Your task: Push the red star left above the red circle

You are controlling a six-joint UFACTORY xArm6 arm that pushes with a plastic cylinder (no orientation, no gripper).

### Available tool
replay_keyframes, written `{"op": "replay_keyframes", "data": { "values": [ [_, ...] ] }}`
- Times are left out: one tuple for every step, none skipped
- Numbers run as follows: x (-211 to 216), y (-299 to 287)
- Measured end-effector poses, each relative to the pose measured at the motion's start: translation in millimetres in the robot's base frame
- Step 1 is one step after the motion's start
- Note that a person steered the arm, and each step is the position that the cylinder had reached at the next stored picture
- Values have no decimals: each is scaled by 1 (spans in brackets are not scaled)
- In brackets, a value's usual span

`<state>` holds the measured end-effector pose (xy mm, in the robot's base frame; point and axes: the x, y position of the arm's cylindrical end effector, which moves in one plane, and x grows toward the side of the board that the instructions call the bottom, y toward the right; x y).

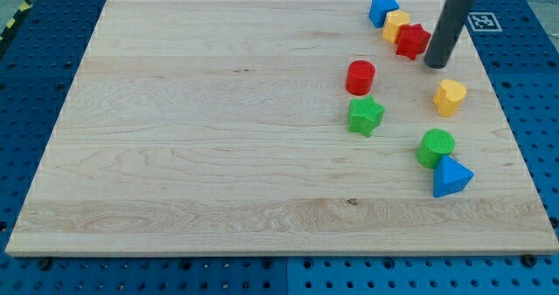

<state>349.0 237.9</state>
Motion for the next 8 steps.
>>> {"op": "replay_keyframes", "data": {
  "values": [
    [-10,13],
    [-38,13],
    [-46,13],
    [-46,8],
    [-46,-15],
    [-45,-38],
    [-31,-67],
    [-12,-96]
  ]
}}
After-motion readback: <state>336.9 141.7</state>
